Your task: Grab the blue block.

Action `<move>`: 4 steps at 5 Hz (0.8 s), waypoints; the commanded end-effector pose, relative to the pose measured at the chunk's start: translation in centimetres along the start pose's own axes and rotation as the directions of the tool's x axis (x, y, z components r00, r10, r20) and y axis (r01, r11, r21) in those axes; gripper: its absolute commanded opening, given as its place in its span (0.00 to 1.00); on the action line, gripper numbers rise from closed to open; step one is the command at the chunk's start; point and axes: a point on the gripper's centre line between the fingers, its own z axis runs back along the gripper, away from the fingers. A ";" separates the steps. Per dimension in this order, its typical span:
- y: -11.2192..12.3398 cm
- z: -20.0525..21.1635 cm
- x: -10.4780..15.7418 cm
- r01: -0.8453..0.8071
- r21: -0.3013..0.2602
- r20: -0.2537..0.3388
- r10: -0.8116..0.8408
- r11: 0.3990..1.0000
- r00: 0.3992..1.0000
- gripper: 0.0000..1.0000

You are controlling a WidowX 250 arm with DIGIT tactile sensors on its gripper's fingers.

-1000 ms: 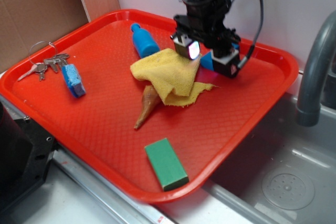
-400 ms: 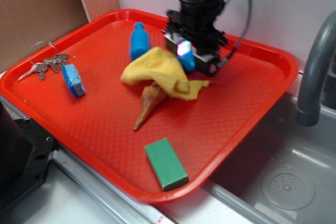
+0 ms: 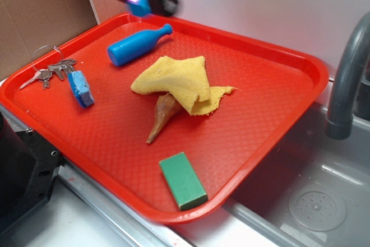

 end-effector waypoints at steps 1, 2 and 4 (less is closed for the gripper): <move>2.5 6.0 -4.5 -0.138 0.128 -0.012 0.140 0.982 0.990 0.00; 2.0 6.2 -5.8 -0.115 0.133 -0.044 0.122 0.984 0.992 0.00; 0.9 6.7 -7.7 -0.101 0.174 -0.096 0.119 0.980 0.988 0.00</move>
